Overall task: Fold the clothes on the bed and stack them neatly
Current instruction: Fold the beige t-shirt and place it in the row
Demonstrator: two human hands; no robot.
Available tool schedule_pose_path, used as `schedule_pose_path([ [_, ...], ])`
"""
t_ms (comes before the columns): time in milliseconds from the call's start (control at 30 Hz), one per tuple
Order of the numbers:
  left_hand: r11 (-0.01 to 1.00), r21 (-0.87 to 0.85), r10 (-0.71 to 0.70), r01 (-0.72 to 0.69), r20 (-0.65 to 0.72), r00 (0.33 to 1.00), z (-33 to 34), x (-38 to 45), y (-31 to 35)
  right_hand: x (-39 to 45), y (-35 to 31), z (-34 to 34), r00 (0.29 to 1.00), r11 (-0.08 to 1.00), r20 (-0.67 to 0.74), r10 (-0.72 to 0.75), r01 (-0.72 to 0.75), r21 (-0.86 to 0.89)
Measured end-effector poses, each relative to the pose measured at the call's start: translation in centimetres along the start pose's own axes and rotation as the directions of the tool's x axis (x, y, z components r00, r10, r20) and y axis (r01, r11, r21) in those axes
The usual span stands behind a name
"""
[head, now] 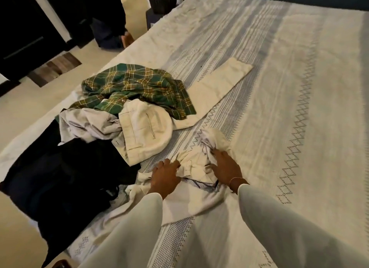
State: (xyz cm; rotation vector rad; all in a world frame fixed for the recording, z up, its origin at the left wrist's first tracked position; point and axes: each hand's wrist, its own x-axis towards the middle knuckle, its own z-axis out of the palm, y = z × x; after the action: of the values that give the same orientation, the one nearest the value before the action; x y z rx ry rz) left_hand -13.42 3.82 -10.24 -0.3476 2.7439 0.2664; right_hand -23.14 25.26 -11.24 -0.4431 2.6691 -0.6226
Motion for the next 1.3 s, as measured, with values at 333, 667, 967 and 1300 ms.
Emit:
schedule_pose_path([
  [333, 0.769, -0.604, -0.022, -0.207, -0.349, 0.937, -6.5, -1.1, 1.9, -4.1, 0.2, -6.4, 0.941, 0.907, -0.31, 0.136, 0.008, 0.421],
  [667, 0.608, -0.603, 0.282, -0.516, -0.443, 0.851, -25.1, -7.8, 15.1, -15.9, 1.5, -23.4, 0.843, 0.788, -0.367, 0.393, -0.103, 0.607],
  [967, 0.424, -0.611, 0.491, -0.669, -0.465, 0.736, -39.5, -16.4, 30.4, -27.4, 6.8, -39.7, 0.741, 0.849, -0.559, 0.372, -0.028, 0.528],
  [1300, 0.437, -0.528, 0.606, -0.728, -0.426, 0.672, -48.0, -23.0, 42.3, -37.7, 11.7, -53.6, 0.85, 0.998, -0.523, -0.062, 0.066, -0.011],
])
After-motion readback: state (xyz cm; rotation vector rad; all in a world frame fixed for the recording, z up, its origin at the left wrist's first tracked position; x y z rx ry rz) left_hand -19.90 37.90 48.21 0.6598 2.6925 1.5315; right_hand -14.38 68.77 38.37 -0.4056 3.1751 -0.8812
